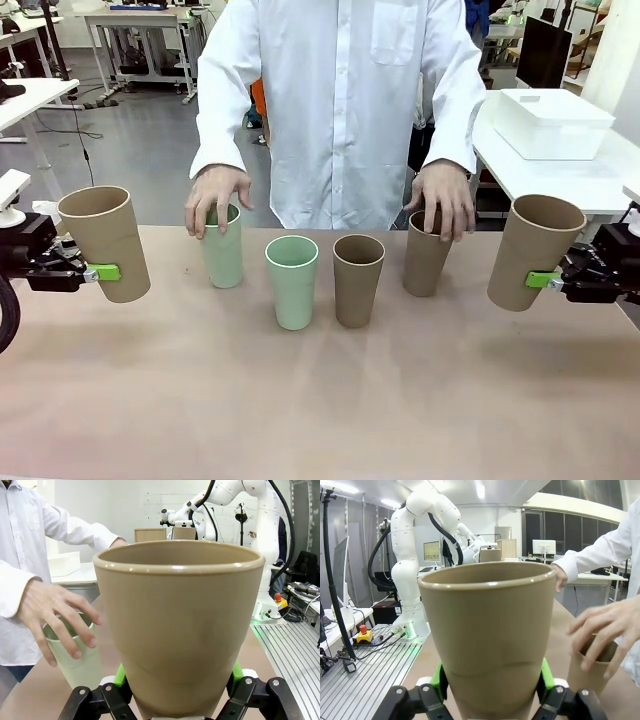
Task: Stack the cups and store them in the basket.
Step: Place the stack of Reusable plastic cups into the Pantry Basket.
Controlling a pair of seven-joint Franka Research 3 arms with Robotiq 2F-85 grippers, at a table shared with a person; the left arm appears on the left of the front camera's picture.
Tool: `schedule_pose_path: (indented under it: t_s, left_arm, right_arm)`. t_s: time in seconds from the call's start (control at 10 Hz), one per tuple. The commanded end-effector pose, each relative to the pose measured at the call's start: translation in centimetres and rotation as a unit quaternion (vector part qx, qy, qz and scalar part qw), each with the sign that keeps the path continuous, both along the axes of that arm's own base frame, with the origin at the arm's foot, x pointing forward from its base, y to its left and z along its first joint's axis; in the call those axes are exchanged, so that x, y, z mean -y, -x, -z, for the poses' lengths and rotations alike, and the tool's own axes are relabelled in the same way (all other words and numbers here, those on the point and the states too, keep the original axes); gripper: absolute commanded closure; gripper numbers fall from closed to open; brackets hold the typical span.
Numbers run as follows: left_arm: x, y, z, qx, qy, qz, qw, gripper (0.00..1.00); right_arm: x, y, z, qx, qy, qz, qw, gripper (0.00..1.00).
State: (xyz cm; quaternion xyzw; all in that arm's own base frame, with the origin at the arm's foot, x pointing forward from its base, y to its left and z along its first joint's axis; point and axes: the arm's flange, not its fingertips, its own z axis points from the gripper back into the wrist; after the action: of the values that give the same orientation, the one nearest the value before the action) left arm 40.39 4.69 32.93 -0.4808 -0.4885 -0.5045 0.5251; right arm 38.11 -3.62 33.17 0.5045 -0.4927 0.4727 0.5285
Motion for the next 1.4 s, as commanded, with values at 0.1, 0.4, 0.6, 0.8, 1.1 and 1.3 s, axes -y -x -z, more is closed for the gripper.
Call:
schedule_pose_path:
  t_s: [0.1, 0.4, 0.6, 0.8, 1.1, 1.3]
  left_arm:
    - [-0.03, -0.17, -0.30, 0.003, 0.001, -0.001, 1.000, 0.16]
    - [-0.03, -0.17, -0.30, 0.003, 0.001, -0.001, 1.000, 0.16]
    - [-0.03, -0.17, -0.30, 0.003, 0.001, -0.001, 1.000, 0.16]
    - [-0.03, -0.17, -0.30, 0.003, 0.001, -0.001, 1.000, 0.16]
    - [-0.03, -0.17, -0.30, 0.003, 0.001, -0.001, 1.000, 0.16]
    - [-0.03, -0.17, -0.30, 0.003, 0.001, -0.001, 1.000, 0.16]
  right_arm:
    - [0.04, -0.16, -0.31, 0.003, 0.001, 0.005, 1.000, 0.15]
    - [0.04, -0.16, -0.31, 0.003, 0.001, 0.005, 1.000, 0.15]
    - [0.04, -0.16, -0.31, 0.003, 0.001, 0.005, 1.000, 0.15]
    - [0.04, -0.16, -0.31, 0.003, 0.001, 0.005, 1.000, 0.15]
    - [0.04, -0.16, -0.31, 0.003, 0.001, 0.005, 1.000, 0.15]
    - [0.04, -0.16, -0.31, 0.003, 0.001, 0.005, 1.000, 0.15]
